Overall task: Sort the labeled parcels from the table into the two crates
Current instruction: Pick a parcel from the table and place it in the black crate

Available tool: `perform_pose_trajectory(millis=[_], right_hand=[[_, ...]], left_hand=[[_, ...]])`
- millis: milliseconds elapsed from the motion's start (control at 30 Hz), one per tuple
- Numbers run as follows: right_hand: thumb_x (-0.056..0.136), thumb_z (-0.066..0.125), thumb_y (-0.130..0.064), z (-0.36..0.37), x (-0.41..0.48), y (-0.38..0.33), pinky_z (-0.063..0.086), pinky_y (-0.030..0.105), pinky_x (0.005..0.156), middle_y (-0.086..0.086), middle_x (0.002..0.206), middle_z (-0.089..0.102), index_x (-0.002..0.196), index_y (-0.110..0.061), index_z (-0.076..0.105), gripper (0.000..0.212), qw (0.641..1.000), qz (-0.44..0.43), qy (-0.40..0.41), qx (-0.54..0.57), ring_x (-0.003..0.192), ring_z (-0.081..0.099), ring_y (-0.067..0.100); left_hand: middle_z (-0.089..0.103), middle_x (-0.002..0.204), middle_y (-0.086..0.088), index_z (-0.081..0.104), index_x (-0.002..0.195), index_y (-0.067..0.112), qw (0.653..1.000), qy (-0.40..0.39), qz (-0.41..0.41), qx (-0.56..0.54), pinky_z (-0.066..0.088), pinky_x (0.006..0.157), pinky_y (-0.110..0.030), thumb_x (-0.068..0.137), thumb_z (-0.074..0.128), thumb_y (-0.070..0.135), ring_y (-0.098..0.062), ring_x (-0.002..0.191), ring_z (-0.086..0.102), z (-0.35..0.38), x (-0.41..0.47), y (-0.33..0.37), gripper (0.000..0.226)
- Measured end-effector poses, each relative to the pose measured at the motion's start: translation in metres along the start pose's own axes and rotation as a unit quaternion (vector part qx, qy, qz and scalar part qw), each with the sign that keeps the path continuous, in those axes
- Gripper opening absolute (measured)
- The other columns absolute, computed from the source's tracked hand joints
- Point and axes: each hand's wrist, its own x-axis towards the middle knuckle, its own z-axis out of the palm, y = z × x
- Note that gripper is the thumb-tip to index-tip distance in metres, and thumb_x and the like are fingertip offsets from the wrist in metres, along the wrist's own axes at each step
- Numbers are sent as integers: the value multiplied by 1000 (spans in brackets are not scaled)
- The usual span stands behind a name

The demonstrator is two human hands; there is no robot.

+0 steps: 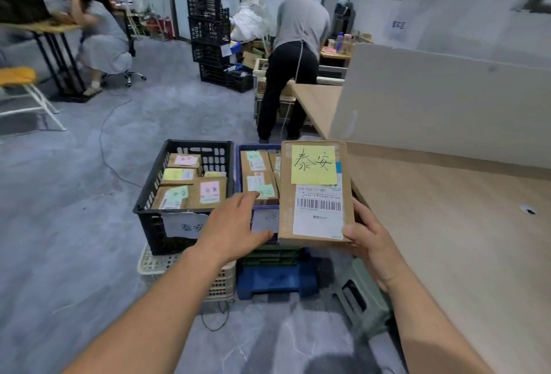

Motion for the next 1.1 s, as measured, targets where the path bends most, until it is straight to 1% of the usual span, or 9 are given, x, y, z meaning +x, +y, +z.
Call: perform_pose_trajectory(millis=[167, 267, 333, 500, 700, 867, 933, 1000, 1100], right_hand=[[62, 69, -28, 45, 46, 4, 55, 26, 77, -1, 107, 74, 135, -35, 48, 77, 999, 18, -34, 7, 97, 70, 14], [58, 71, -34, 63, 76, 9, 54, 35, 85, 2, 112, 73, 138, -33, 47, 84, 998, 34, -51, 6, 103, 69, 20], [62, 71, -30, 73, 99, 13, 53, 41, 90, 2, 113, 72, 139, -33, 48, 80, 997, 40, -63, 8, 107, 67, 22], [71, 64, -24, 100, 168, 24, 51, 41, 93, -2, 112, 73, 139, -36, 46, 71, 994, 51, -97, 0, 106, 67, 18], [60, 72, -31, 121, 273, 44, 50, 41, 94, -2, 114, 72, 143, -32, 43, 87, 989, 81, -122, 25, 106, 68, 20], [82, 65, -13, 120, 354, 57, 53, 39, 92, -8, 108, 74, 142, -32, 43, 66, 987, 116, -106, 32, 100, 70, 16], [79, 65, -16, 118, 381, 61, 53, 38, 90, -8, 109, 73, 139, -36, 45, 66, 986, 129, -104, 26, 100, 70, 16], [76, 66, -19, 119, 403, 65, 51, 41, 94, -8, 110, 73, 130, -43, 50, 62, 984, 146, -104, 18, 104, 68, 18], [88, 61, -10, 123, 428, 74, 50, 40, 97, -10, 106, 74, 114, -52, 52, 50, 981, 166, -100, 5, 106, 67, 18]], left_hand=[[30, 152, -2, 20, 149, 21, 999, -1, -37, -7, 29, 109, -34, 85, 61, 53, -22, 137, 30, -8, 18, -54, 83], [29, 152, -2, 18, 150, 22, 998, 3, -60, -11, 31, 108, -34, 84, 60, 55, -21, 138, 30, -8, 32, -80, 85], [29, 153, -1, 18, 150, 22, 997, 4, -77, -8, 31, 108, -34, 83, 60, 57, -21, 138, 30, -9, 44, -96, 86], [32, 150, -2, 20, 149, 24, 994, 5, -111, 10, 37, 106, -38, 82, 61, 58, -22, 135, 35, -11, 88, -138, 86], [34, 148, -2, 22, 147, 22, 990, -26, -134, 32, 36, 103, -35, 82, 64, 51, -21, 133, 36, -11, 175, -180, 82], [32, 150, -2, 20, 149, 23, 985, -56, -150, 57, 40, 104, -38, 84, 60, 55, -22, 134, 37, -8, 250, -208, 83], [32, 151, -2, 19, 149, 23, 984, -66, -155, 67, 40, 104, -38, 84, 59, 56, -21, 134, 38, -4, 274, -219, 83], [33, 151, -4, 19, 150, 22, 982, -73, -160, 68, 39, 104, -37, 84, 59, 56, -22, 134, 37, 1, 292, -231, 84], [33, 150, -5, 18, 150, 21, 979, -89, -175, 57, 39, 105, -37, 85, 58, 57, -23, 134, 37, 8, 307, -252, 85]])
